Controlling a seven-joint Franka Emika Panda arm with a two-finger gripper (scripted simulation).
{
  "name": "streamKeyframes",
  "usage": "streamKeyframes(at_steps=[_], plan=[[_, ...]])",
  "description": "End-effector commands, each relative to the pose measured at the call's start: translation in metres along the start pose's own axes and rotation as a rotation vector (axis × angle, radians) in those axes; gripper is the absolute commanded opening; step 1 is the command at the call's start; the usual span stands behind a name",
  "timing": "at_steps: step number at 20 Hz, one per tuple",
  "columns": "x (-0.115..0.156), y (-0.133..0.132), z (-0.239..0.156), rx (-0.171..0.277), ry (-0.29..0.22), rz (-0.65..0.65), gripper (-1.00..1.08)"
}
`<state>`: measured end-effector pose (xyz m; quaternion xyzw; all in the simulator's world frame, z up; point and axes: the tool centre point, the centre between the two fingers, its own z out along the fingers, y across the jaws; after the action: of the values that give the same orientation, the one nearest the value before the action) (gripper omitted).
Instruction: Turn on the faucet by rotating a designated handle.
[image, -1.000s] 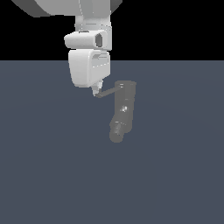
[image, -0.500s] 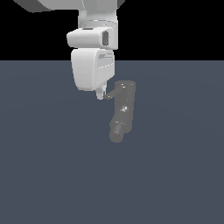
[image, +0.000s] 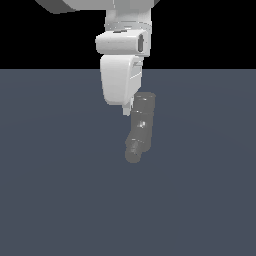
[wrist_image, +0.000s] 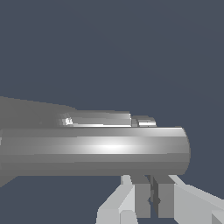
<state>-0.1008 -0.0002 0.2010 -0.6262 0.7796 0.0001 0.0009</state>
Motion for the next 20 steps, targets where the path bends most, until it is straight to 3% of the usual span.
streamKeyframes(at_steps=[1,11,12,13,20], plan=[[0.021,-0.001,0.000,0.000,0.001,0.015,-1.00],[0.077,-0.001,0.000,-0.001,0.001,0.016,-1.00],[0.077,-0.001,0.000,-0.001,0.001,0.016,-1.00],[0.060,-0.001,0.000,0.000,0.001,-0.010,-1.00],[0.085,-0.023,0.000,0.000,0.001,-0.003,-1.00]])
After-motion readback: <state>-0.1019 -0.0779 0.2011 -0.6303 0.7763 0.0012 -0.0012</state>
